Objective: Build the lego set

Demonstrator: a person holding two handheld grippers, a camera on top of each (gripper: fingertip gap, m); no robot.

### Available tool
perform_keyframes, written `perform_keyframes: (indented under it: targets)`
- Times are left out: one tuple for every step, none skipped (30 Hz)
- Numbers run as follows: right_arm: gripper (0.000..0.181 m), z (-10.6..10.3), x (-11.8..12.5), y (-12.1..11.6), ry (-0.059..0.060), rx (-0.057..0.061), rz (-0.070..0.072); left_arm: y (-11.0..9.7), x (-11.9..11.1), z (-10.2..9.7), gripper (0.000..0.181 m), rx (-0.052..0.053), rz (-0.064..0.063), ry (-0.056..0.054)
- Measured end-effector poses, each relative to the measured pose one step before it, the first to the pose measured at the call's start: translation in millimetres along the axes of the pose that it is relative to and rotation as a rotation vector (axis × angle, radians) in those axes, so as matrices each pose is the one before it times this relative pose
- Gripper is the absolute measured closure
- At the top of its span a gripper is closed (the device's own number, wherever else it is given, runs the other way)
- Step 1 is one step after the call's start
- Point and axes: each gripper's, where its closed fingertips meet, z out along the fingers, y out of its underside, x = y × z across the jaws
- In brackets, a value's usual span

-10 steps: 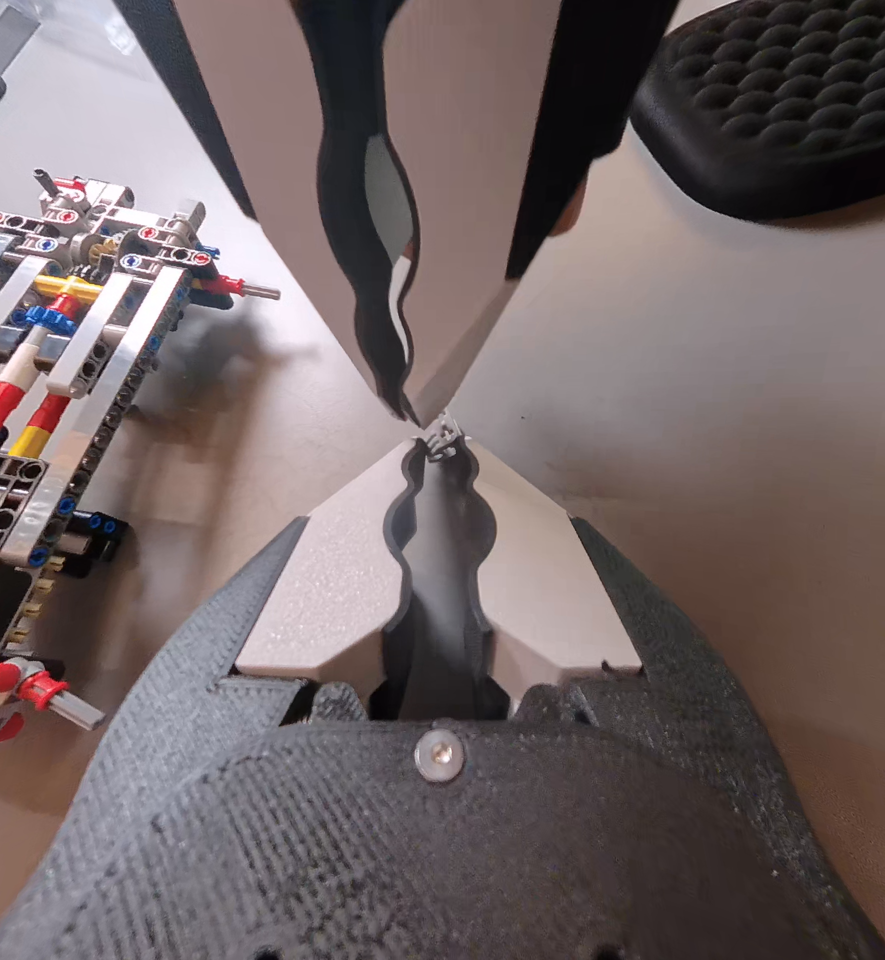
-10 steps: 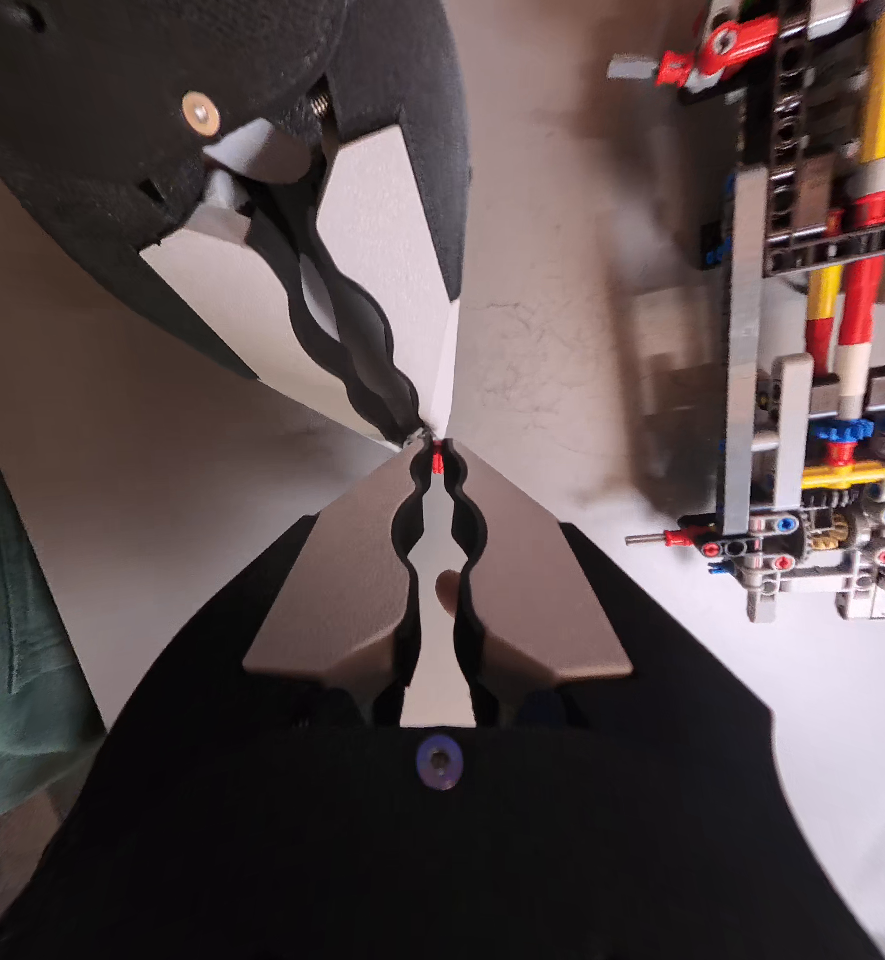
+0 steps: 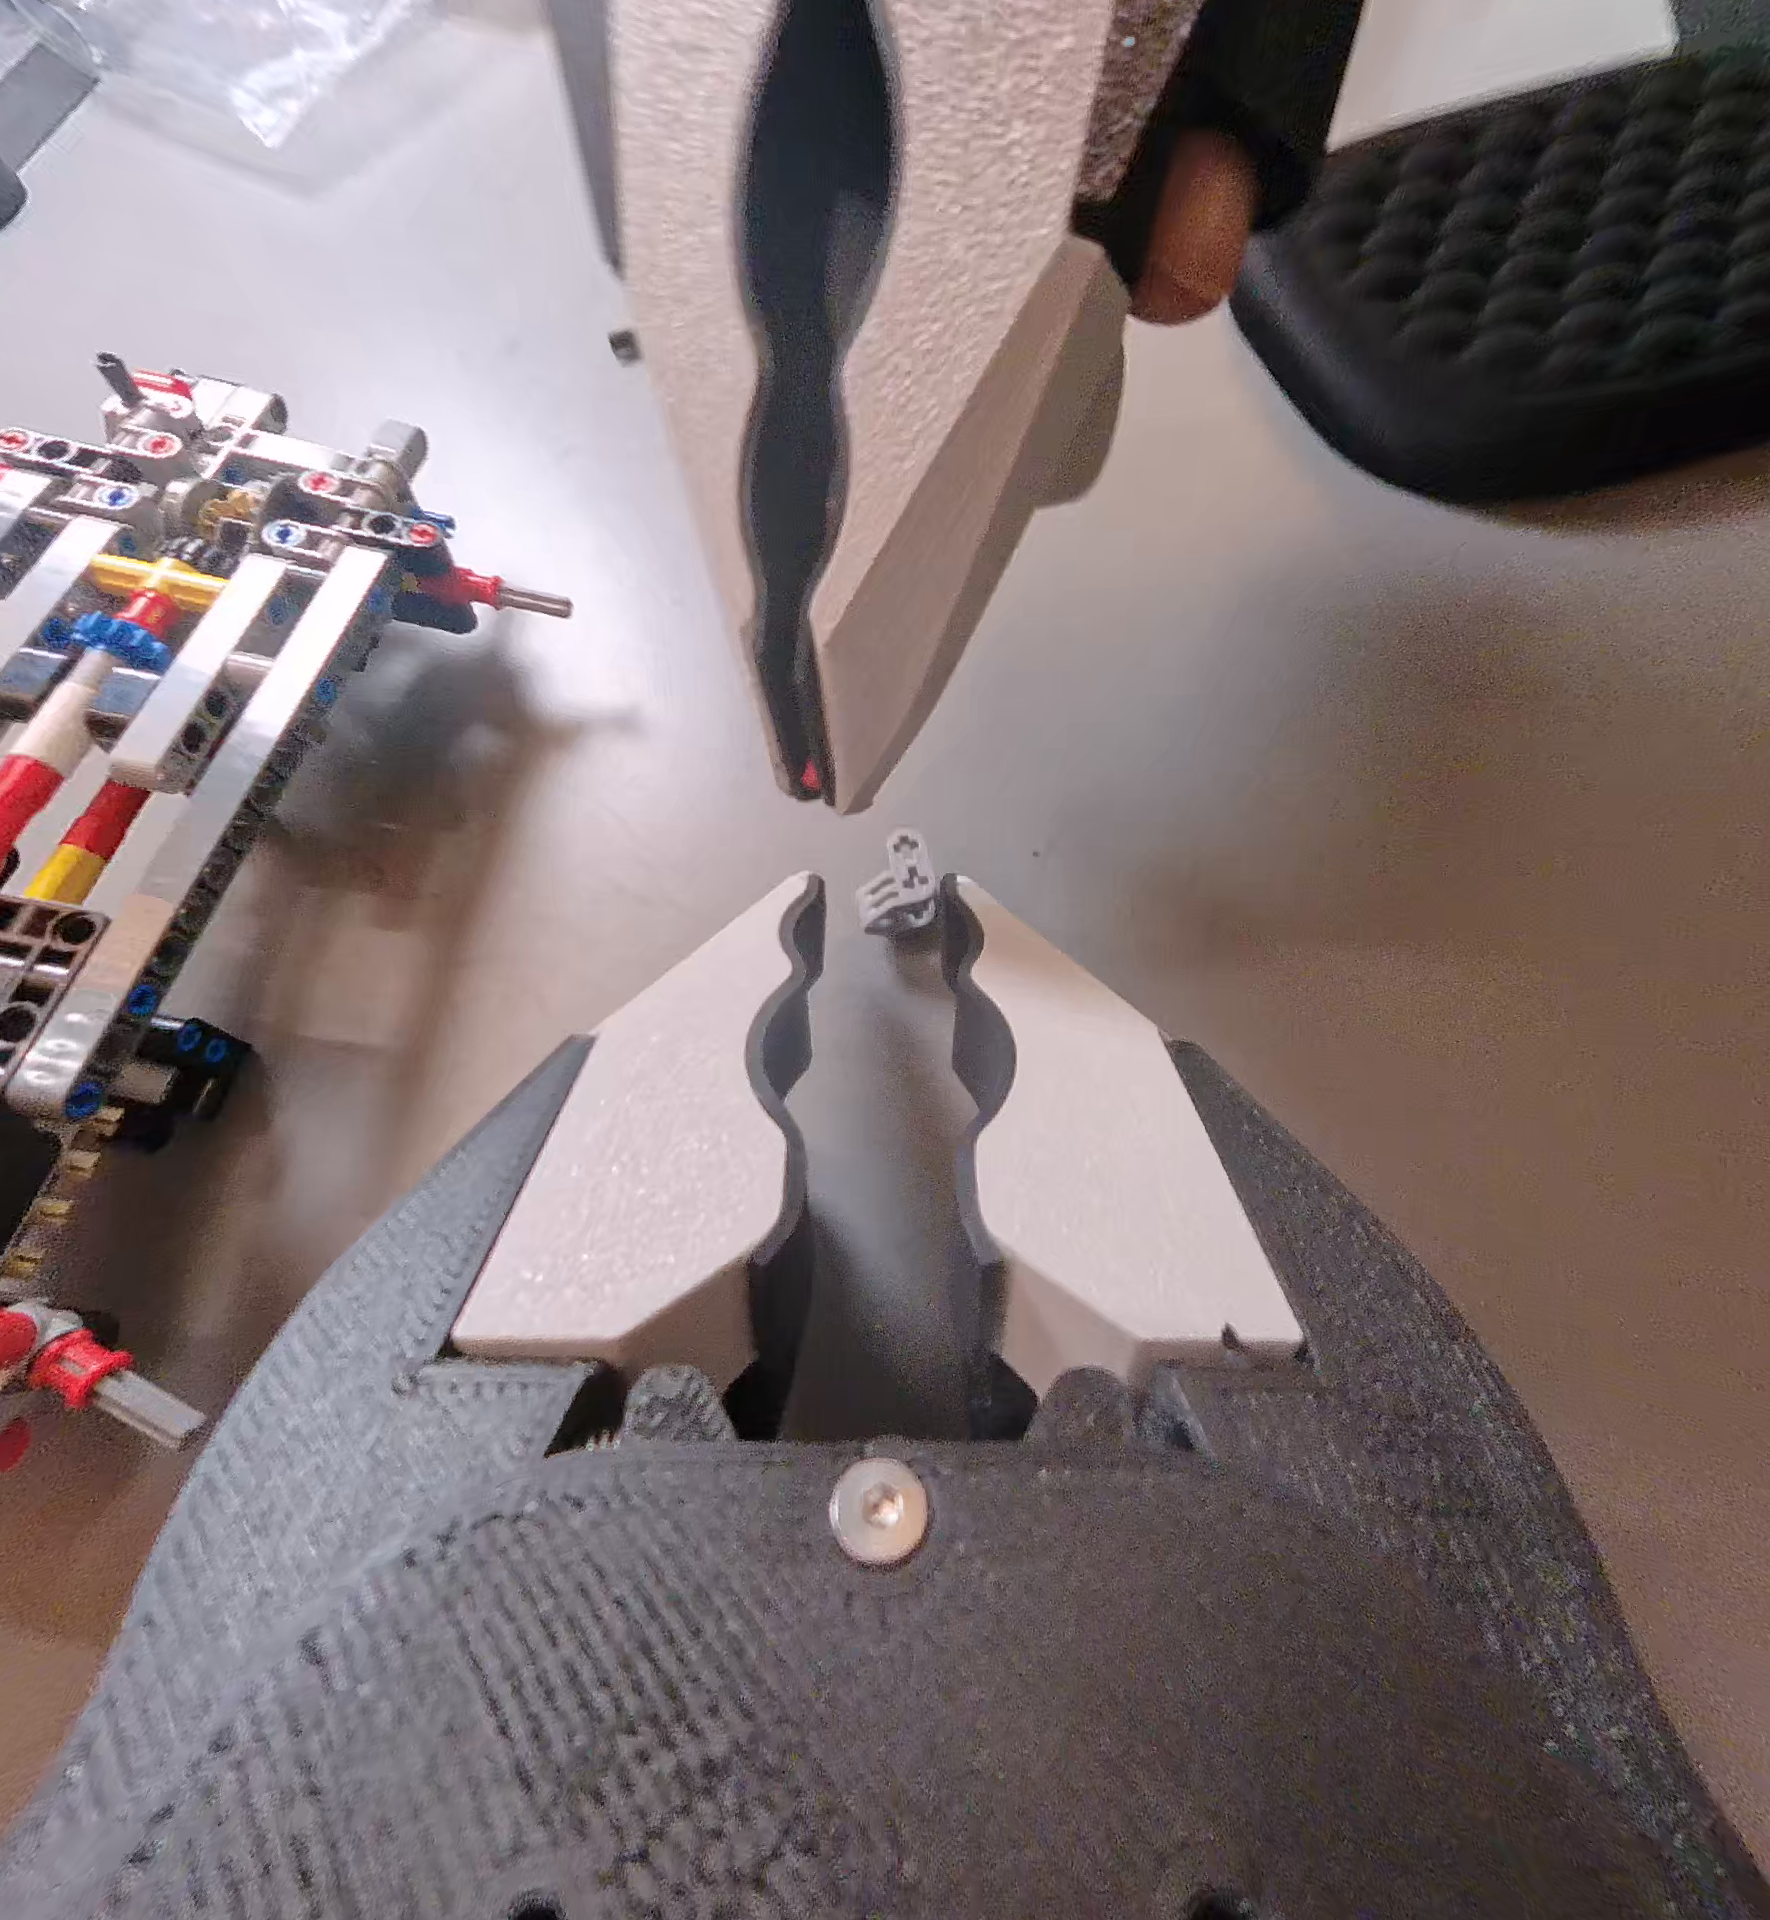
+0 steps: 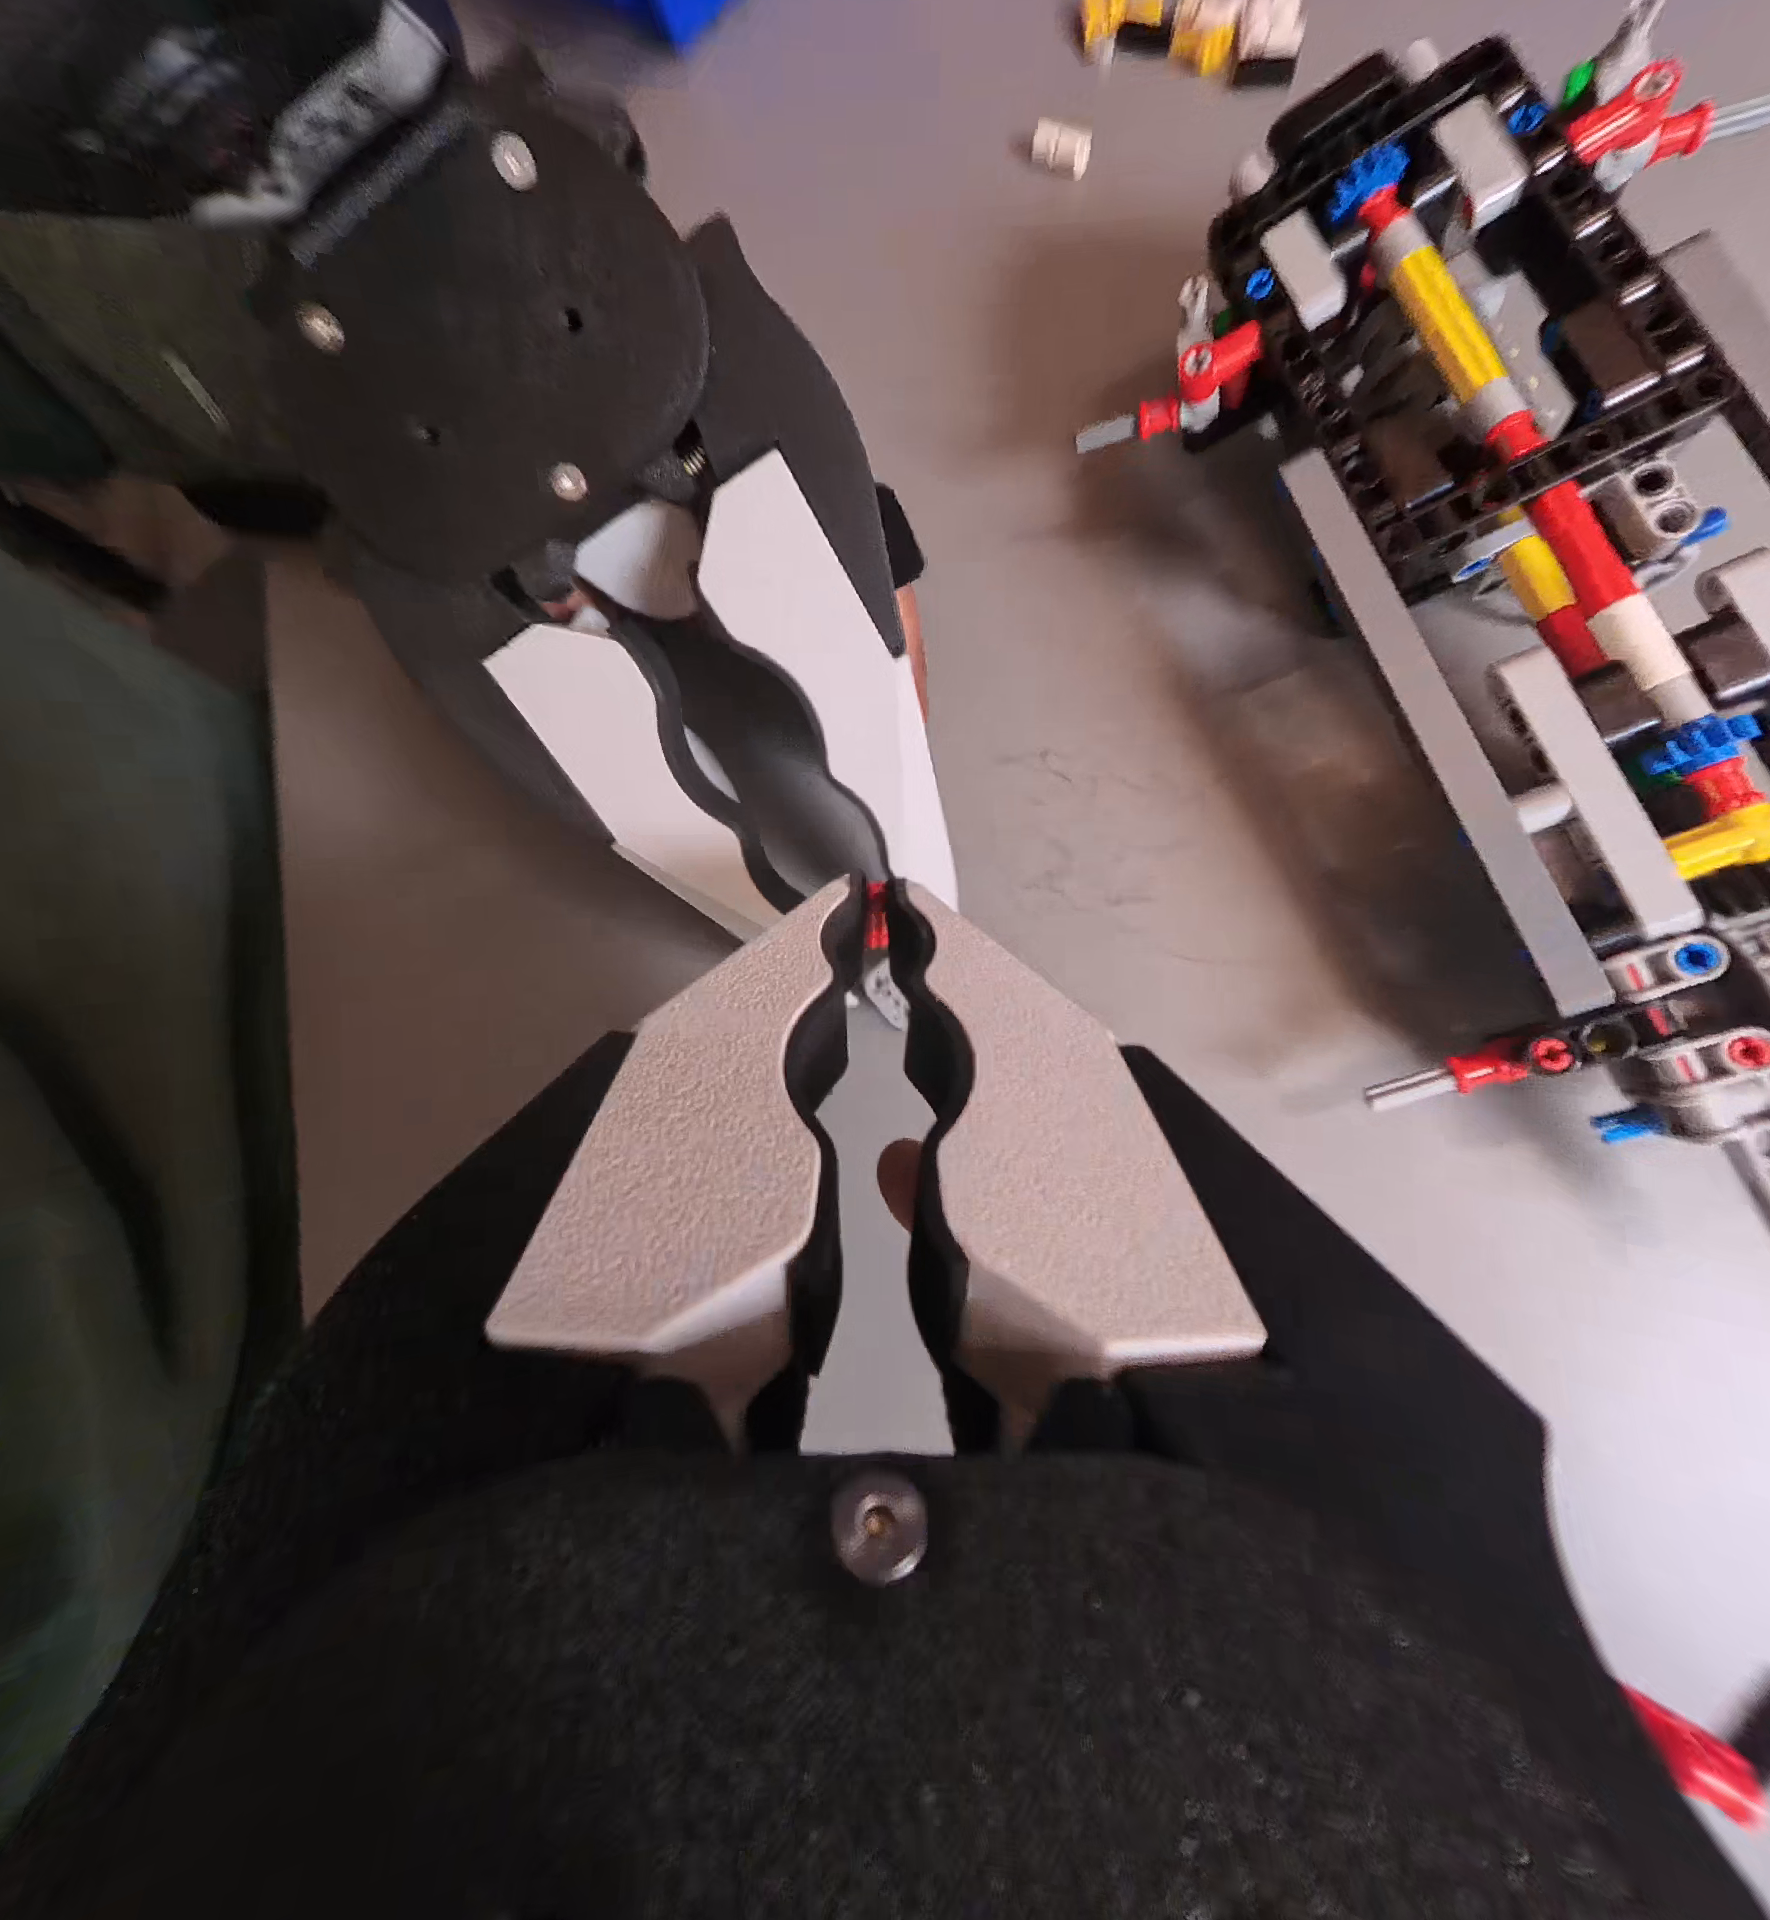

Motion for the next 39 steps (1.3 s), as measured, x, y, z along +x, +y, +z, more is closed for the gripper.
perform_keyframes:
  targets:
    - [0.181, -2.75, -1.22, -4.01, -0.0154, 0.0662, 0.0379, -3.43, -0.73, -1.92, 0.16, 0.0245, -0.0217, 0.0097]
    - [0.181, -2.78, -2.21, -4.8, -0.0221, 0.0686, 0.0446, -5.46, 0.16, -2.49, 0.159, 0.036, -0.0178, 0.014]
    - [0.181, -2.86, -2.97, -6.98, -0.0242, 0.0823, 0.0386, -7.23, 0.86, -3.12, 0.159, 0.0454, -0.0127, 0.0135]
    - [0.181, -2.34, -3.62, -6.15, -0.0249, 0.0737, 0.0372, -8.13, -0.06, -3.46, 0.16, 0.0477, -0.0091, 0.0026]
    - [0.181, -1.79, -3.1, -4.54, -0.0182, 0.0592, 0.0276, -8.06, -0.6, -3.64, 0.161, 0.0454, -0.0034, -0.0033]
    - [0.181, -1.65, -2.66, -4.01, -0.0117, 0.0542, 0.0119, -7.97, -0.74, -3.73, 0.163, 0.0446, 0.0009, -0.0055]
    - [0.181, -1.4, -2.11, -2.85, -0.0077, 0.0425, 0.0065, -7.59, -1.2, -3.64, 0.165, 0.0424, 0.0017, -0.0081]
    - [0.181, -1.09, -2.4, -1.63, -0.0118, 0.0321, 0.0072, -6.24, -0.59, -3.0, 0.168, 0.0342, 0.0022, -0.0043]
    - [0.181, -1.23, -1.82, -2.34, -0.0094, 0.0349, 0.0078, -4.39, 0.5, -2.0, 0.169, 0.0236, 0.0051, 0.0017]
    - [0.181, -1.35, -1.35, -2.29, -0.006, 0.0307, 0.0023, -2.78, 1.69, -1.11, 0.174, 0.0144, 0.0088, 0.0066]
    - [0.181, -1.39, -1.02, -0.52, -0.0052, 0.0145, -0.0053, -1.64, 2.64, -0.43, 0.179, 0.0074, 0.0141, 0.0094]
    - [0.181, -1.68, -0.91, -0.03, -0.0031, 0.0049, -0.0164, -0.97, 1.68, 0.0, 0.179, 0.0021, 0.0194, 0.0004]
    - [0.181, -1.94, -1.19, 0.76, -0.0022, -0.0029, -0.0211, -0.58, 1.04, 0.15, 0.179, -0.0012, 0.0215, -0.0031]
    - [0.181, -1.84, -1.25, 1.09, -0.0007, -0.0074, -0.0216, -0.41, 1.44, 0.1, 0.179, -0.0016, 0.0167, 0.0029]
    - [0.181, -1.69, 0.03, 0.96, 0.0111, -0.0075, -0.0288, -0.54, 1.08, -0.13, 0.178, 0.0021, 0.0078, 0.0023]
    - [0.181, -1.64, 0.81, 1.42, 0.0172, -0.0098, -0.0343, -0.82, 0.44, -0.34, 0.178, 0.0052, 0.0044, 0.0001]
    - [0.181, -1.4, 0.2, 1.45, 0.0125, -0.0104, -0.0271, -0.93, 0.08, -0.35, 0.178, 0.0047, 0.0025, -0.0001]
    - [0.181, -1.33, -0.5, 0.03, 0.0069, 0.0001, -0.0182, -0.72, 0.34, -0.32, 0.178, 0.0025, -0.0008, 0.0034]
    - [0.181, -1.11, -0.87, -0.61, 0.004, 0.007, -0.0089, -0.45, 0.52, -0.1, 0.177, 0.0008, -0.0028, 0.0055]
    - [0.181, -0.72, -0.31, -0.45, 0.0057, 0.0063, -0.0068, -0.39, 0.6, -0.06, 0.177, 0.0015, -0.0003, 0.0031]
    - [0.181, -0.49, -0.27, -0.5, 0.0067, 0.0092, -0.0085, -0.53, 0.28, -0.2, 0.177, 0.0027, 0.0029, 0.0001]
    - [0.181, -0.28, -0.74, -0.77, 0.004, 0.0131, -0.0063, -0.6, 0.01, -0.13, 0.177, 0.0024, 0.0021, -0.001]
    - [0.181, -0.11, -0.85, -1.21, 0.0036, 0.0164, -0.0024, -0.85, 0.03, -0.23, 0.178, 0.0039, -0.0005, -0.0003]
    - [0.181, -0.25, -0.52, -1.29, 0.0047, 0.0176, -0.0035, -1.2, 0.46, -0.27, 0.179, 0.0076, -0.0007, 0.0016]
    - [0.181, -0.13, -0.25, -1.11, 0.007, 0.0158, -0.0081, -1.34, 0.49, -0.26, 0.179, 0.0086, 0.0019, 0.0025]
    - [0.181, 0.04, 0.09, -1.19, 0.012, 0.0163, -0.0174, -1.48, 0.17, -0.43, 0.177, 0.009, 0.0042, -0.0003]
    - [0.181, 0.03, -0.5, -2.04, 0.0102, 0.022, -0.0181, -1.7, 0.09, -0.47, 0.176, 0.0092, 0.0027, -0.0005]
    - [0.181, 0.11, -1.48, -2.13, 0.0017, 0.0214, -0.009, -1.7, 0.29, -0.46, 0.175, 0.0087, -0.0012, 0.0022]
    - [0.181, 0.44, -1.09, -1.59, 0.0015, 0.0178, -0.0029, -2.04, -0.02, -0.61, 0.175, 0.0106, -0.0013, -0.0004]
    - [0.181, 0.49, -1.09, 0.12, 0.0008, 0.0066, -0.0047, -2.24, -0.33, -0.86, 0.177, 0.0113, 0.0029, -0.0034]
    - [0.181, 0.48, -0.75, 1.34, 0.0024, 0.0001, -0.0089, -1.68, 0.06, -0.77, 0.178, 0.0064, 0.0063, -0.0018]
    - [0.181, 0.05, -0.48, 0.36, 0.0036, 0.0062, -0.0071, -0.51, 0.44, -0.24, 0.178, -0.0004, 0.0057, 0.0001]
    - [0.18, -0.36, -0.76, 0.48, -0.0028, 0.0017, -0.0012, 0.16, 0.99, 0.07, 0.179, -0.003, 0.0046, 0.0027]
    - [0.181, -0.67, -1.13, 0.31, -0.0051, -0.0011, -0.0038, 0.06, 1.26, 0.07, 0.179, -0.0032, 0.0072, 0.0051]
    - [0.181, -0.71, -1.28, 0.38, -0.0024, -0.0052, -0.0131, -0.02, 1.35, 0.07, 0.179, -0.006, 0.0116, 0.0062]
    - [0.181, -0.76, -1.07, 0.79, 0.0023, -0.015, -0.026, 0.34, 1.19, 0.28, 0.179, -0.0087, 0.0151, 0.0059]
    - [0.181, -0.7, -1.13, 1.25, 0.0027, -0.0253, -0.0334, 0.62, 1.37, 0.31, 0.179, -0.0086, 0.018, 0.0052]
    - [0.181, -0.88, -1.51, 1.63, -0.0007, -0.0351, -0.0415, 0.64, 1.62, 0.34, 0.179, -0.0084, 0.0217, 0.0046]
    - [0.18, -1.25, -1.56, 1.71, -0.001, -0.0402, -0.0532, 0.45, 1.66, 0.41, 0.179, -0.008, 0.0265, 0.0013]
